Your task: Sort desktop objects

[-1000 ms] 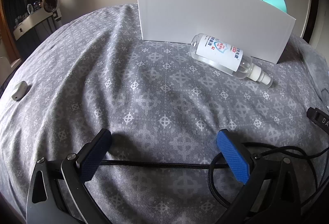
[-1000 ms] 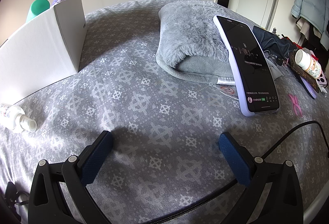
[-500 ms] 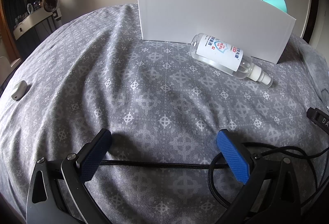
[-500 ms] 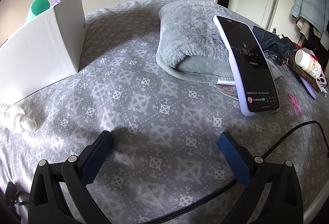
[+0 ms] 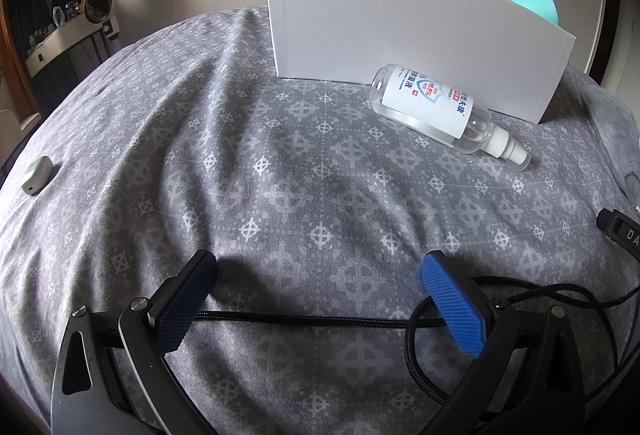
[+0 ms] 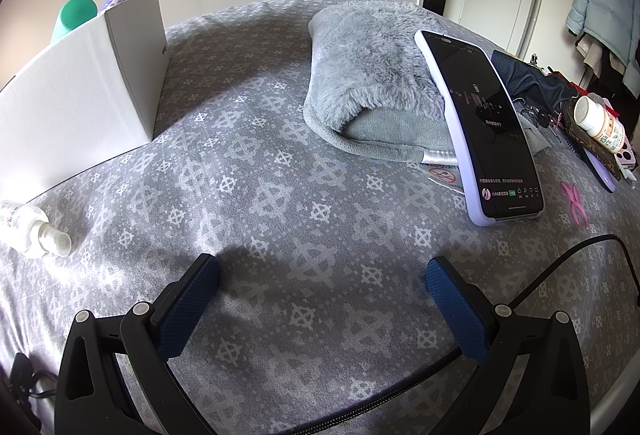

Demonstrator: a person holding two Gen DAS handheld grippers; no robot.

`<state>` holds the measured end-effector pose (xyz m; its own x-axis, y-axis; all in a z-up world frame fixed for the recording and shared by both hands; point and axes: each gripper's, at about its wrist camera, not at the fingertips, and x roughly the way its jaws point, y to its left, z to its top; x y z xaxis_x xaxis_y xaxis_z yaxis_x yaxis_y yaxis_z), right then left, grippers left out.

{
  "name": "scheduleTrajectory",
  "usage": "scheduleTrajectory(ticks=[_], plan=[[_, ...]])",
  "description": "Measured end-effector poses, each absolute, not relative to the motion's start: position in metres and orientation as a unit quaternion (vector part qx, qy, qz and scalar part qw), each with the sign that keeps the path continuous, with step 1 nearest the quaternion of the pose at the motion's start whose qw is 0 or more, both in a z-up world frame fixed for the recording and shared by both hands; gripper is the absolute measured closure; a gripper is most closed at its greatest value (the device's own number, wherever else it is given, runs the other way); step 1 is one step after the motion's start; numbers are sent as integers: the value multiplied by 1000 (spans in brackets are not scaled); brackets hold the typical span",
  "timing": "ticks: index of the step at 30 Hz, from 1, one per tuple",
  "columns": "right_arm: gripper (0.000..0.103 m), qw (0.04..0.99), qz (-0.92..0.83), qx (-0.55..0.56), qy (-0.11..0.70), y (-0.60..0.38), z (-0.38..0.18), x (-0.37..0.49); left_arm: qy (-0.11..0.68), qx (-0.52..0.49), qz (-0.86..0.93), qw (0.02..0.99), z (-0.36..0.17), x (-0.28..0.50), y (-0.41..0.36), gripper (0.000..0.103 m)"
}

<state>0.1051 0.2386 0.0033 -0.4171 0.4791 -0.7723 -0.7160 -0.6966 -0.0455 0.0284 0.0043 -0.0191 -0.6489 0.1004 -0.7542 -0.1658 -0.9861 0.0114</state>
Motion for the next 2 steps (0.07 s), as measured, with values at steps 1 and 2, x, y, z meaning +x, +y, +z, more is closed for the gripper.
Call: scheduleTrajectory(ticks=[1,2], plan=[[0,361,829,-402,147,239,3,105,40,-412,907,73,-19,28,4,0],[0,361,829,-402,147,239,3,105,40,-412,907,73,-19,28,4,0]])
